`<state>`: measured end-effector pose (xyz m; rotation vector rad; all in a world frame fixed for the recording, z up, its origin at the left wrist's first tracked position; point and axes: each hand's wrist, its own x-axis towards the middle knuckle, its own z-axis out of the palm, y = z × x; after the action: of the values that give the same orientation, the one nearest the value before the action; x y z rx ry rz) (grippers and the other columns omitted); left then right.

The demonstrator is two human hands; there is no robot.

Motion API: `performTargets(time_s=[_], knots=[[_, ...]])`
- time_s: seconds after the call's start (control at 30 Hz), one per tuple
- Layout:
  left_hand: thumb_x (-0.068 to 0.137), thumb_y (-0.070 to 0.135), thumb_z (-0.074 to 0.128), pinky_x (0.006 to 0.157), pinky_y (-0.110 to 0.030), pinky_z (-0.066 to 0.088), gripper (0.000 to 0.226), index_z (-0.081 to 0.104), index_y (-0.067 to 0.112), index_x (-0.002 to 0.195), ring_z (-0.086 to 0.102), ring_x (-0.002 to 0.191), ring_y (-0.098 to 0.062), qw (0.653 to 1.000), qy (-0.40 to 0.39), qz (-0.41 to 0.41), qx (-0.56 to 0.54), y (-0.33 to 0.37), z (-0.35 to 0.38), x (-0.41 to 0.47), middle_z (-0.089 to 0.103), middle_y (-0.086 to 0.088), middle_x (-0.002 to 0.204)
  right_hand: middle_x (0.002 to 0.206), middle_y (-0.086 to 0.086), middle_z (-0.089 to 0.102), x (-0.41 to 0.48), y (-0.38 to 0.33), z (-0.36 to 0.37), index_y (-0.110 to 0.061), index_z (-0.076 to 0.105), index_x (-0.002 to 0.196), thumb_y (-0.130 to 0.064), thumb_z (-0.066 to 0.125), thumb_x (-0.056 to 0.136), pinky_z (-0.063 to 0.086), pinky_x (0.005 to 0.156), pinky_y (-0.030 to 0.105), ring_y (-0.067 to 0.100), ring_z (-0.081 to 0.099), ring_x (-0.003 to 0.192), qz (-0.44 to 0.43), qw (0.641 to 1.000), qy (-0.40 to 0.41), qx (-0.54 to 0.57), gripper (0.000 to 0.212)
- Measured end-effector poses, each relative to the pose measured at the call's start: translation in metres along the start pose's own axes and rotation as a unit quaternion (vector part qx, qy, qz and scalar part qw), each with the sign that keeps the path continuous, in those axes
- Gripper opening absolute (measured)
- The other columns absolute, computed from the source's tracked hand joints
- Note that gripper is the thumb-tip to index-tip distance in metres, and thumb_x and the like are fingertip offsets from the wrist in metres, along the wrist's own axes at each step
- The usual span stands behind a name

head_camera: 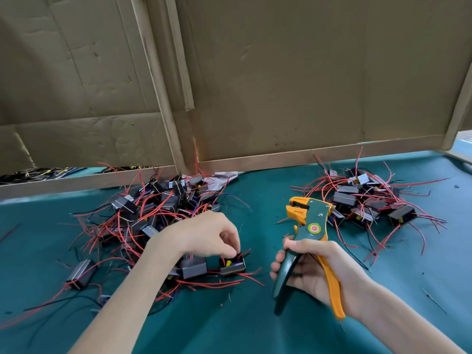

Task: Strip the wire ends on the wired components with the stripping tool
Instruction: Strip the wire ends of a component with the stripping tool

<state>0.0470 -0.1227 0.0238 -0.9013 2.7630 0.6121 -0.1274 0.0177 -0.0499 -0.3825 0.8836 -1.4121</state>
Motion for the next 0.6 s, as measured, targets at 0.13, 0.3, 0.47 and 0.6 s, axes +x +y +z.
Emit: performTargets(time_s=[0.13,0.3,0.47,0.6], knots=[[0.078,0.023,0.072,0.058,-0.008,0.036,0.006,0.075,0.022,0.084,0.051,0.069,0.013,0.998,0.041,0.038,0.011,0.0,0.012,0.004,0.059,0.016,0.073,0.076,0.024,0.064,0.001,-0.001,-0.003,-0.002,0.072,0.07,-0.006,0.081,0.053,0.057,0.071,0.048,0.04,0.067,0.071,0.002,1.0,0.001,0.002,0.02],[0.082,0.025,0.069,0.076,-0.019,0.042,0.003,0.067,0.023,0.081,0.057,0.08,-0.003,0.993,0.088,0.074,-0.008,-0.001,0.023,0.006,0.068,0.01,0.083,0.077,0.024,0.064,0.003,-0.001,-0.006,-0.001,0.071,0.072,-0.006,0.088,0.046,0.057,0.072,0.049,0.041,0.067,0.072,0.002,1.0,-0.007,0.0,0.031],[0.087,0.005,0.062,0.084,-0.015,0.045,0.022,0.053,0.019,0.072,0.066,0.094,-0.004,0.941,0.219,0.106,-0.234,0.006,0.016,0.001,0.074,0.006,0.097,0.077,0.025,0.063,0.001,-0.002,-0.007,-0.003,0.07,0.074,-0.007,0.082,0.055,0.057,0.072,0.049,0.041,0.066,0.073,-0.016,1.0,-0.018,-0.013,0.023],[0.085,-0.001,0.065,0.087,-0.035,0.053,0.022,0.05,0.011,0.074,0.067,0.099,-0.032,0.847,0.259,0.143,-0.442,0.012,0.012,0.0,0.072,-0.019,0.099,0.078,0.024,0.063,-0.001,-0.003,-0.005,-0.005,0.071,0.075,-0.009,0.081,0.056,0.057,0.071,0.047,0.04,0.067,0.073,-0.025,0.999,-0.03,-0.031,0.022]])
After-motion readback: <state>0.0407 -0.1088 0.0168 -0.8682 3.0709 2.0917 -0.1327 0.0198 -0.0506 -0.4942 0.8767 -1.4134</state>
